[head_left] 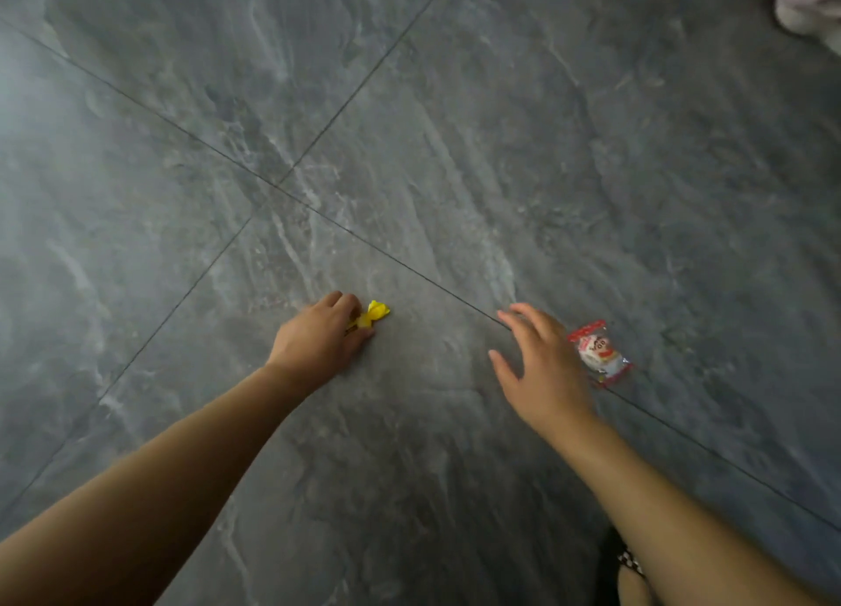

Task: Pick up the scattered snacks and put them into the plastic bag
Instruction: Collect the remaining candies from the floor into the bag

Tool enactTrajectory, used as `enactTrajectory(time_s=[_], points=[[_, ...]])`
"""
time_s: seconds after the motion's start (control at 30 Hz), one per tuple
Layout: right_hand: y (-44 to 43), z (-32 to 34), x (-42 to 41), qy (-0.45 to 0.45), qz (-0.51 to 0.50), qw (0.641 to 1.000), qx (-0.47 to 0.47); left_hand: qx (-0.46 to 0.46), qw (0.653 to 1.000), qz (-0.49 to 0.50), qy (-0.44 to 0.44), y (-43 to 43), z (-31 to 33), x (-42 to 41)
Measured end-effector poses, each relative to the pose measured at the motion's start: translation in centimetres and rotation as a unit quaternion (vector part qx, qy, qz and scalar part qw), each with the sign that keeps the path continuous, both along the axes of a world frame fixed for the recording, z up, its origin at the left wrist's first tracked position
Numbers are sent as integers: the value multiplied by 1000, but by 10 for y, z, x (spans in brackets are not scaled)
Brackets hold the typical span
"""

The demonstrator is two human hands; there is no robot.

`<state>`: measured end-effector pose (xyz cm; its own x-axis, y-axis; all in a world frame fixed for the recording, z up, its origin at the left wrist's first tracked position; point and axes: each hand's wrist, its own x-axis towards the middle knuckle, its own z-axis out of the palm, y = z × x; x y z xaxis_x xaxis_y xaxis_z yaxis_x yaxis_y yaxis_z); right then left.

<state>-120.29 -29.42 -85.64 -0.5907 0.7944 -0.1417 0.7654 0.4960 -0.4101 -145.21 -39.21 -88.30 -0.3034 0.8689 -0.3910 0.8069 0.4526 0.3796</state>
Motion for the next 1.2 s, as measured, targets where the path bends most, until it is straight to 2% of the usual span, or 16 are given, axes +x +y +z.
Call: enactTrajectory(time_s=[0.13,0.27,0.57,0.67,0.73,0.87,1.0,1.07,1.2], points=[[19,-9,44,-61,-110,992,17,1,999,-33,-15,12,-2,36],[16,-21,61,-84,-120,989,-16,2,1000,-15,-11,-5,-2,39],[-50,-23,-29,-23,52,996,-71,-29,992,123,11,-69,4,12],[-61,-22,-53,-36,26,998,-35,-40,991,117,48,-100,5,3],[-66,-23,-65,-42,16,998,-47,-46,990,116,60,-119,4,-1],[-74,-30,-84,-50,67,993,-85,-34,982,183,27,-141,7,-7],[-80,-29,-107,-103,120,987,-40,-14,974,225,-2,-151,11,-13],[-79,-27,-118,-83,149,985,-9,-4,972,233,2,-156,13,-16],[-74,-31,-126,-44,255,963,-71,2,964,267,0,-165,13,-19]])
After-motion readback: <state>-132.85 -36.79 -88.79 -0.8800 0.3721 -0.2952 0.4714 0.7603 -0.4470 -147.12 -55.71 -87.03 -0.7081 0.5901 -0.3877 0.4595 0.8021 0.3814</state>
